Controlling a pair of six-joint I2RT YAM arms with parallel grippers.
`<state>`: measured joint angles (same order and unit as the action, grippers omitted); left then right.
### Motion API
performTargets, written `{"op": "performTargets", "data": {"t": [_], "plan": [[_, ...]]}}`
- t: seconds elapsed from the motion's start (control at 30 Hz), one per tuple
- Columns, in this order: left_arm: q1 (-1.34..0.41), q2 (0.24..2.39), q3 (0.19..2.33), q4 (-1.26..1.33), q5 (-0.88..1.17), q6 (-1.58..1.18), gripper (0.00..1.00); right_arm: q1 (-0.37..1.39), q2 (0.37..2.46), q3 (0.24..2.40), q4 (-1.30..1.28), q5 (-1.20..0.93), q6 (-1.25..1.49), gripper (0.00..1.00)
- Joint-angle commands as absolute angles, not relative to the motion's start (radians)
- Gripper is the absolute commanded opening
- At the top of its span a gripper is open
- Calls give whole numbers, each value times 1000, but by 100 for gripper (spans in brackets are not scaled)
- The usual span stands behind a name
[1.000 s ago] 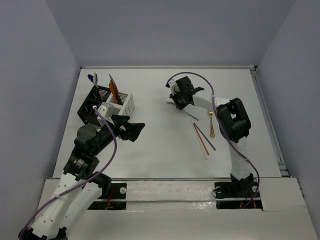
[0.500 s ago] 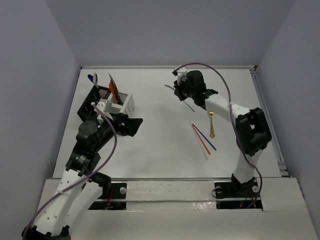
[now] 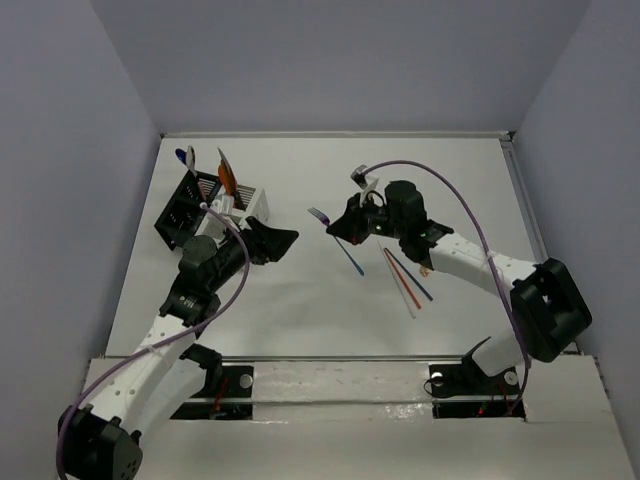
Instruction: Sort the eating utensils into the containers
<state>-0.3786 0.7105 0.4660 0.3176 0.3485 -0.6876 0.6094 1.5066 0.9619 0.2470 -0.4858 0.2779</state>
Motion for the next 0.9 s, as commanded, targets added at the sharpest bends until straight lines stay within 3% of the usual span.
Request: {"op": "performTargets", "data": {"t": [0.0,0.17,0.2,0.3,0.67,0.73,0.87], "plan": [[-391,750,466,494,362,-718,73,609,1411,917,363,-587,440,0],[-400,782,436,584,350,-736,72,618,1420,847,520,-732,616,0],[-416,796,434,595,339,-733,66,618,1431,821,585,-759,642,0],[-465,805,439,604,289,-700,60,618,1459,792,681,-808,725,0],[-597,931,509,633,215,-641,54,627,1520,752,845,-903,836,0],[-609,953,515,646,207,-641,48,627,1534,749,865,-914,851,0],[-627,959,532,653,146,-627,22,627,1592,753,922,-968,908,0]]}}
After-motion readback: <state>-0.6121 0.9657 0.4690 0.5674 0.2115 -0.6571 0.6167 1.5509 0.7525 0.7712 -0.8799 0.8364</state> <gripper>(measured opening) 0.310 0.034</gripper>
